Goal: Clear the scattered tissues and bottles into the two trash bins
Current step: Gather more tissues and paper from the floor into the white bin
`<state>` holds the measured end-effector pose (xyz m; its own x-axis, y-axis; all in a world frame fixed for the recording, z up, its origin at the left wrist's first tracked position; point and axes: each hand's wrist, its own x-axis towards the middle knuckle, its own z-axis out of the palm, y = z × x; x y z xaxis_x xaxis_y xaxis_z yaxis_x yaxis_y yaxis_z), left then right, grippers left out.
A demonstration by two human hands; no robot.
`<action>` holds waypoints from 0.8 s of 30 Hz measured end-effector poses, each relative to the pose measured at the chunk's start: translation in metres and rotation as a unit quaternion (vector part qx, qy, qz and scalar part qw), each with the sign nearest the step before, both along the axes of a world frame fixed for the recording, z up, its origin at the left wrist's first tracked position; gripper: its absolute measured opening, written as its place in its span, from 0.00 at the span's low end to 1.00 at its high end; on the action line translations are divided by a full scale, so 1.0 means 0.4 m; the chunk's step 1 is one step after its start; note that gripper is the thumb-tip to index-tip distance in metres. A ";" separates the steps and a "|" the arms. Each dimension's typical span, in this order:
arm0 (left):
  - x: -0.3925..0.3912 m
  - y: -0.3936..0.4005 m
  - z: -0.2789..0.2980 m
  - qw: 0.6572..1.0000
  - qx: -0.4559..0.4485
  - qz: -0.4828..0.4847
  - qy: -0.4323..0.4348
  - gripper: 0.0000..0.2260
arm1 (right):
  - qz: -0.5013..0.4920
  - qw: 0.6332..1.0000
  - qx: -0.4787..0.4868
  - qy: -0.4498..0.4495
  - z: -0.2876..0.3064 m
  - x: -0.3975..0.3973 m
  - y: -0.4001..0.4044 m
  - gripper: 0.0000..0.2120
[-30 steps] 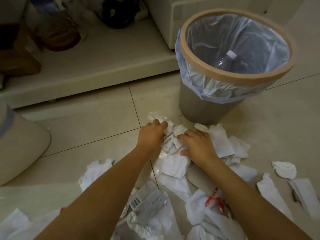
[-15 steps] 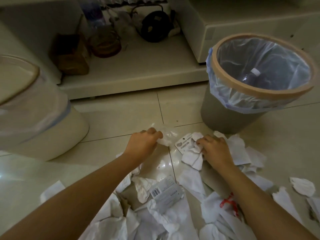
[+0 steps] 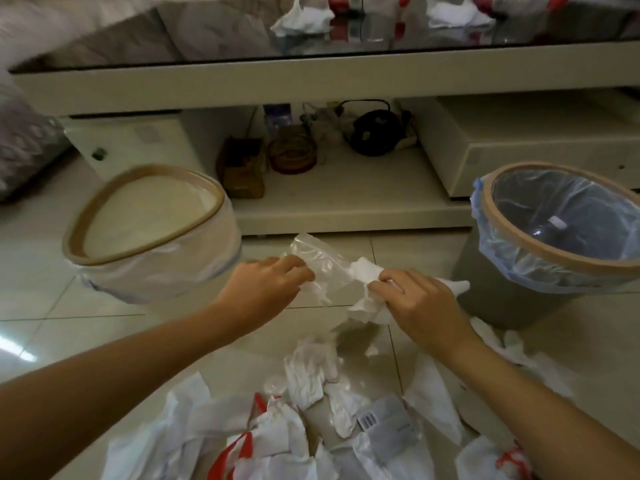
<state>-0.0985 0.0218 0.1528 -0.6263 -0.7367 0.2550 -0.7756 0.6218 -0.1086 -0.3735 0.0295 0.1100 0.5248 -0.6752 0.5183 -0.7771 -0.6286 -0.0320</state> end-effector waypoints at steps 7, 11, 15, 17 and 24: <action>0.126 -0.005 0.143 0.995 -0.090 0.026 0.045 0.14 | 0.051 0.994 -0.095 0.006 0.148 0.155 -0.029 0.10; 0.226 -0.014 0.214 0.984 -0.154 0.053 0.073 0.14 | 0.075 0.987 -0.144 -0.012 0.242 0.282 -0.072 0.06; 0.373 -0.028 0.239 0.970 -0.183 0.123 0.107 0.10 | 0.105 0.973 -0.198 -0.047 0.317 0.441 -0.127 0.08; 0.442 -0.035 0.237 0.962 -0.184 0.162 0.123 0.09 | 0.116 0.967 -0.219 -0.061 0.340 0.535 -0.157 0.06; 0.583 -0.104 0.184 0.917 -0.151 0.281 0.238 0.12 | 0.083 0.974 -0.113 -0.180 0.324 0.847 -0.246 0.05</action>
